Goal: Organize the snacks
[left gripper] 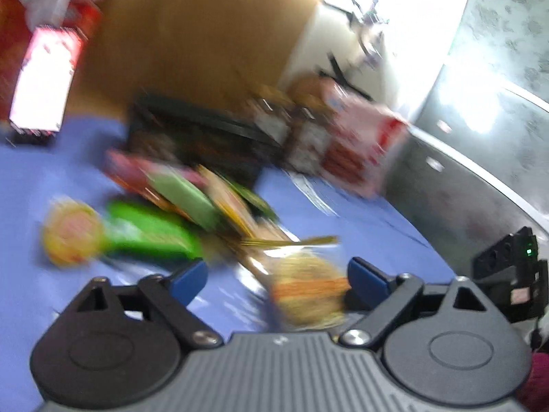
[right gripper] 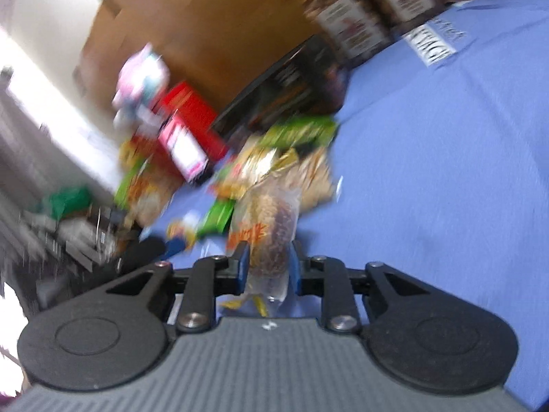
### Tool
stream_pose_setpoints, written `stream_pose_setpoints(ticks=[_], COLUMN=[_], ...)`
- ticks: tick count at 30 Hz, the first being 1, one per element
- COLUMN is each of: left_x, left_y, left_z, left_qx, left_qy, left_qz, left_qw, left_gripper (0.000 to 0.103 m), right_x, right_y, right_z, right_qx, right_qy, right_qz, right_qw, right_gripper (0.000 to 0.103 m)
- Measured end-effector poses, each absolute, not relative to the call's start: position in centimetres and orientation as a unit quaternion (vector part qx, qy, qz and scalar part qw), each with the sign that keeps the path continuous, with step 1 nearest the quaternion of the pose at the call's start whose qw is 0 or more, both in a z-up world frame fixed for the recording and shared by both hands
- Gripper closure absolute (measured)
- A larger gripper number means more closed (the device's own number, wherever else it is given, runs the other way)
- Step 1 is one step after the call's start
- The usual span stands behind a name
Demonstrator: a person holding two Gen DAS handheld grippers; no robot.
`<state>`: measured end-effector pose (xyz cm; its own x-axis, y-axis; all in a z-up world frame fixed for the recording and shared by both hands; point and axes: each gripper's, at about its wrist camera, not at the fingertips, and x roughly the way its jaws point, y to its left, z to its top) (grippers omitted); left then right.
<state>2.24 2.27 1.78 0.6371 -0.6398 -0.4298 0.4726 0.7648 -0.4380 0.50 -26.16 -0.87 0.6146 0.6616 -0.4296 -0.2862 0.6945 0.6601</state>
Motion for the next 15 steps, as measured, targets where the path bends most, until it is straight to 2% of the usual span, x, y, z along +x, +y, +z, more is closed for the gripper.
stream_pose_setpoints(ticks=[3, 4, 5, 6, 8, 9, 15], left_x=[2.3, 2.2, 2.3, 2.4, 2.6, 2.7, 2.3], left_y=[0.5, 0.3, 0.4, 0.5, 1.0, 1.3, 2.2], left_z=[1.0, 0.7, 0.5, 0.5, 0.3, 0.2, -0.2], left_qx=[-0.13, -0.13, -0.134, -0.139, -0.154, -0.161, -0.178], left_qy=[0.338, 0.346, 0.348, 0.353, 0.366, 0.37, 0.37], left_qz=[-0.326, -0.327, -0.323, -0.322, -0.315, -0.311, -0.304], left_qw=[0.873, 0.87, 0.87, 0.867, 0.862, 0.861, 0.86], left_gripper=[0.036, 0.036, 0.036, 0.036, 0.036, 0.036, 0.038], right_x=[-1.1, -1.3, -2.0, -2.3, -2.9, -3.2, -3.9], right_y=[-24.4, -23.9, -23.2, -22.7, -22.0, -21.8, -19.3], right_z=[-0.6, -0.4, 0.0, 0.3, 0.5, 0.4, -1.4], right_qx=[0.212, 0.187, 0.148, 0.121, 0.087, 0.075, -0.036], right_qy=[0.328, 0.322, 0.308, 0.298, 0.284, 0.278, 0.268], right_qz=[0.288, 0.284, 0.277, 0.275, 0.279, 0.286, 0.275], right_qw=[0.874, 0.884, 0.898, 0.906, 0.913, 0.914, 0.923], right_gripper=[0.073, 0.072, 0.067, 0.049, 0.027, 0.024, 0.023])
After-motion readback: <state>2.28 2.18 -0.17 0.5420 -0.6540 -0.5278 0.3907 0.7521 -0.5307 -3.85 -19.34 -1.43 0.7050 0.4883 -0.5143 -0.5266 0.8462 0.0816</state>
